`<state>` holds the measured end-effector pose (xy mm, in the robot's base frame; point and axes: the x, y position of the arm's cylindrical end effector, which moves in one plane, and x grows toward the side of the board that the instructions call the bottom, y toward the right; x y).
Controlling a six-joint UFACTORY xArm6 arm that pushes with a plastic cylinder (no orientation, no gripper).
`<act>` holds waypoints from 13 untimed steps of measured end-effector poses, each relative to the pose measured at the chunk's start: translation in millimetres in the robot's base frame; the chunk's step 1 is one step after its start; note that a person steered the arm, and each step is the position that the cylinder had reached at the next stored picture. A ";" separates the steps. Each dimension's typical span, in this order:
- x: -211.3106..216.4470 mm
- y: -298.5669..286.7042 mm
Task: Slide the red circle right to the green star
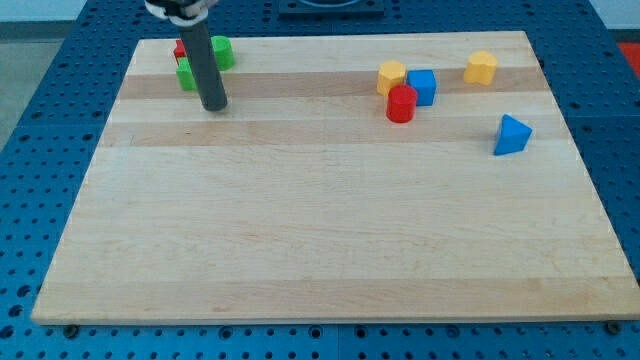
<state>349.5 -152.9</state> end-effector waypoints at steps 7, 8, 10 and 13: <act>32.0 276.6; 15.7 284.0; 12.4 237.0; -18.5 223.2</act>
<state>331.0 70.4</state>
